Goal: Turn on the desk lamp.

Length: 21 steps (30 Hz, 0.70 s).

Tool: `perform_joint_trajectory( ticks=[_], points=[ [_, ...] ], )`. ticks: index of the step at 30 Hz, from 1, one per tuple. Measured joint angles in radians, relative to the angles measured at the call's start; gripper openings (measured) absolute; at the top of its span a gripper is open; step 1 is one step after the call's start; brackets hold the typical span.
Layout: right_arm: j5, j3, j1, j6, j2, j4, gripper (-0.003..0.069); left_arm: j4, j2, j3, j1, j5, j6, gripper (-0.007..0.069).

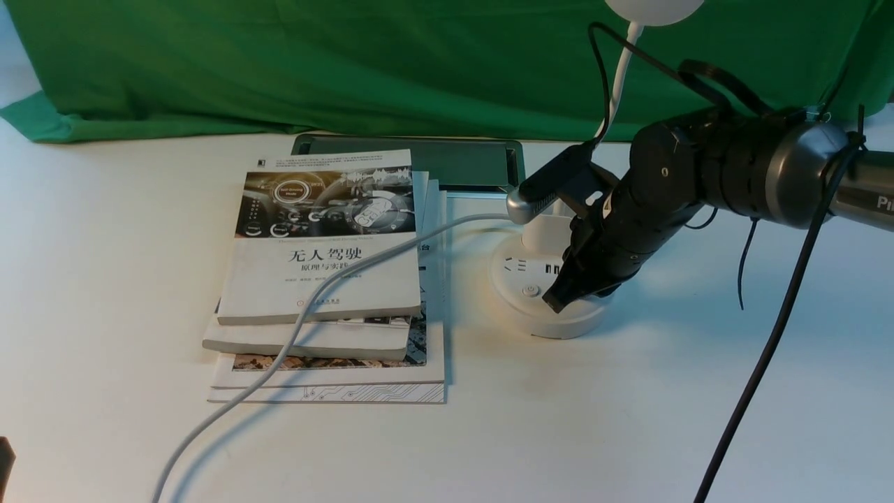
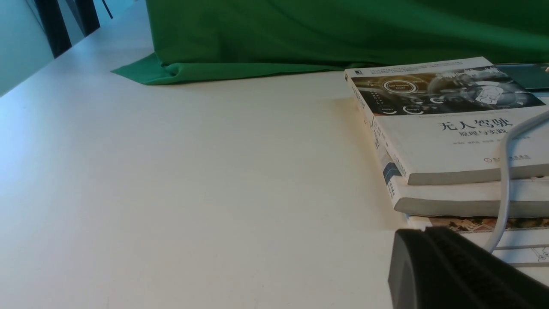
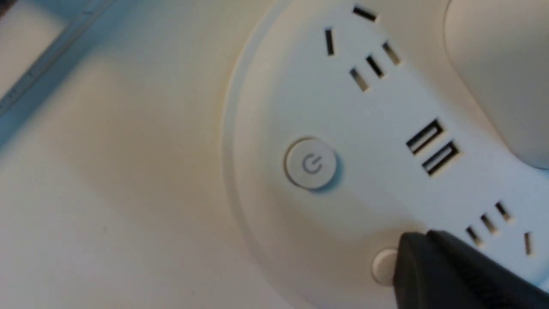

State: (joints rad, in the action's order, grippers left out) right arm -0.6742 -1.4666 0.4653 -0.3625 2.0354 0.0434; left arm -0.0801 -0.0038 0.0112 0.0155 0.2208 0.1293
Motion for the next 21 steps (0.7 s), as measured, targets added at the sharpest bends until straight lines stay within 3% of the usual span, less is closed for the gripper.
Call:
perform_joint_trajectory(
  ticks=[11, 21],
  points=[
    [-0.051, -0.005, 0.0, -0.002, -0.028, 0.0, 0.0043, 0.0, 0.0, 0.0, 0.0, 0.0, 0.0, 0.0021],
    [-0.053, 0.148, 0.0, 0.065, -0.447, 0.0, 0.0057, 0.0, 0.0, 0.0, 0.0, 0.0, 0.0, 0.0021]
  ],
)
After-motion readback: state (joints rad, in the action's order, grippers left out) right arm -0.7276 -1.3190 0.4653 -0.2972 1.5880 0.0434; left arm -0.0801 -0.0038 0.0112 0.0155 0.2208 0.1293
